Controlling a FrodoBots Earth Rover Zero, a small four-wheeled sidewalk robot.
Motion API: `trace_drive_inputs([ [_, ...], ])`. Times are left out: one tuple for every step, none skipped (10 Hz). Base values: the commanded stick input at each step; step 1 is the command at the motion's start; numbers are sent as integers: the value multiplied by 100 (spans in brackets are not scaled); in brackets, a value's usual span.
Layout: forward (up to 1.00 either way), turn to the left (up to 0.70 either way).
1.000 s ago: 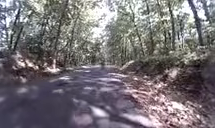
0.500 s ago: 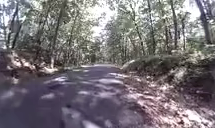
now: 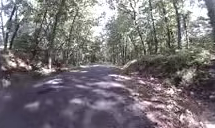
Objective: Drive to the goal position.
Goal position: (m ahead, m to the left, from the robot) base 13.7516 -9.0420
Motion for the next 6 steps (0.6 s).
trace_drive_inputs([
  [70,0],
  [70,0],
  [70,0],
  [70,0],
  [70,0],
  [70,0],
])
